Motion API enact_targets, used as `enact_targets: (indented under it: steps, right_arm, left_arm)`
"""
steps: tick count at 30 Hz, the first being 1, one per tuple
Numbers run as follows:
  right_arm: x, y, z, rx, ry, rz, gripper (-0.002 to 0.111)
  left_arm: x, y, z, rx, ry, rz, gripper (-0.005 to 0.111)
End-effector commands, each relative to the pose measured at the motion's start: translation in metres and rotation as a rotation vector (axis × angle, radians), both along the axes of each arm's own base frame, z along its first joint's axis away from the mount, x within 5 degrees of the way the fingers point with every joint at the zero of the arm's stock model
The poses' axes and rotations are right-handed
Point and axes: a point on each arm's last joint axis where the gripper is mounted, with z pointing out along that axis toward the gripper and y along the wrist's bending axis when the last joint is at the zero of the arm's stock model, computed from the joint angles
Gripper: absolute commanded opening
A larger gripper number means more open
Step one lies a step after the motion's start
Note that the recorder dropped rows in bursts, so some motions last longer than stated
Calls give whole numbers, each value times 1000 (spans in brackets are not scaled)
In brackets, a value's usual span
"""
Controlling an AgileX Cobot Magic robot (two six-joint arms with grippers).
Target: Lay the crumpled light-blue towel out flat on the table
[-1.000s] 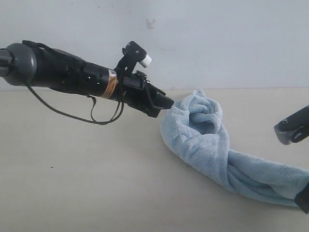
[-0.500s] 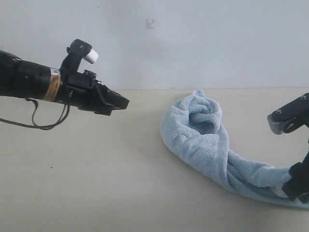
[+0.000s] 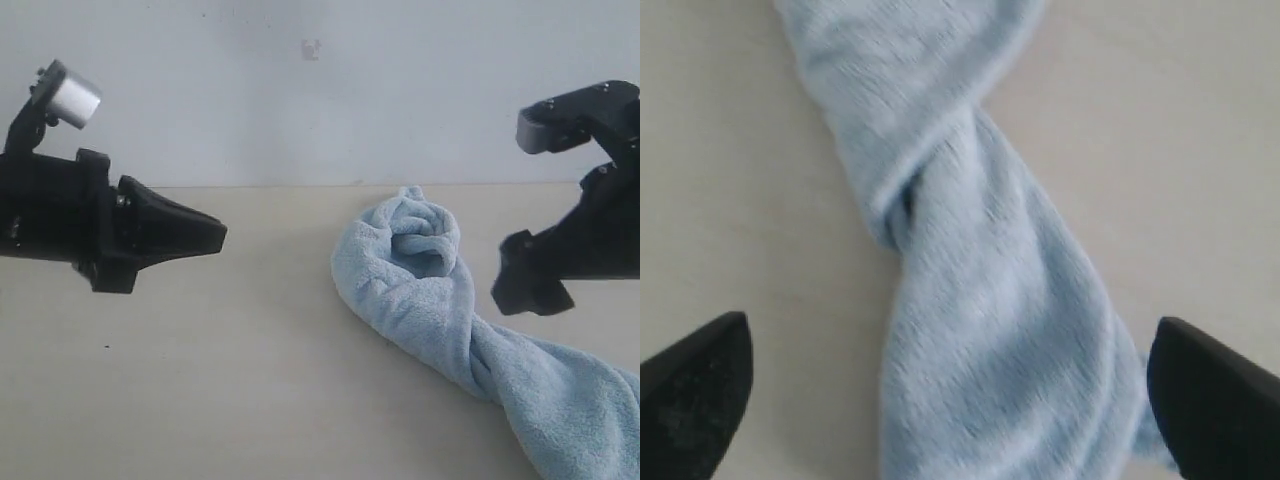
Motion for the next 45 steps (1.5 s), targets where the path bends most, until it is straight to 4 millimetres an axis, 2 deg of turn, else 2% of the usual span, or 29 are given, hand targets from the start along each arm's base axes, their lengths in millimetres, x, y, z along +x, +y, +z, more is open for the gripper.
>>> enact_targets:
  steps: [1, 3, 7, 10, 12, 14, 15, 17, 20, 24, 27, 31, 34, 35, 36, 39, 42, 45]
  right_arm:
    - [8, 12, 0, 94, -41, 70, 102]
    - [14, 13, -7, 92, -26, 49, 90]
    - [35, 17, -22, 118, -66, -15, 49]
    - [53, 21, -34, 118, -138, -20, 33]
    - [73, 24, -47, 124, -231, -31, 34]
    - [90, 26, -59, 105, -325, -15, 42]
    - [99, 28, -69, 76, -358, 16, 50]
    - [115, 33, -88, 58, -319, 22, 56]
    - [142, 38, -109, 49, -294, 14, 55]
    - [176, 18, -135, 33, -233, -64, 55]
    - [187, 7, -148, 45, -219, -122, 55]
    - [192, 8, -157, 40, -207, -120, 55]
    - [193, 8, -159, 38, -217, -115, 54]
    - [194, 8, -158, 38, -220, -113, 49]
    - [193, 8, -159, 37, -213, -113, 40]
    - [190, 9, -148, 42, -200, -117, 0]
    - [186, 10, -120, 85, -241, -141, 1]
    - [177, 21, -78, 114, -333, -108, 1]
  left_arm:
    - [-19, 9, -1, 26, -20, 71, 10]
    - [-22, 13, -5, 52, -29, 119, 10]
    - [-15, 22, -10, 45, -4, 292, 10]
    - [-12, 24, -9, -12, 30, 367, 10]
    - [-9, 20, -12, -64, 72, 369, 10]
    - [-7, 15, -17, -127, 129, 336, 10]
    - [-4, 12, -22, -163, 171, 320, 10]
    - [0, 8, -29, -206, 223, 304, 10]
    - [7, 4, -40, -267, 297, 299, 10]
    - [10, -1, -46, -284, 298, 234, 10]
    - [10, -3, -44, -328, 306, 218, 10]
    - [9, -4, -40, -370, 309, 200, 10]
    - [9, -5, -39, -378, 310, 193, 10]
    - [9, -5, -39, -378, 310, 193, 10]
    - [9, -5, -39, -378, 310, 193, 10]
    - [9, -5, -39, -379, 310, 191, 10]
    - [10, -5, -38, -394, 311, 200, 10]
    - [10, -5, -38, -402, 312, 200, 10]
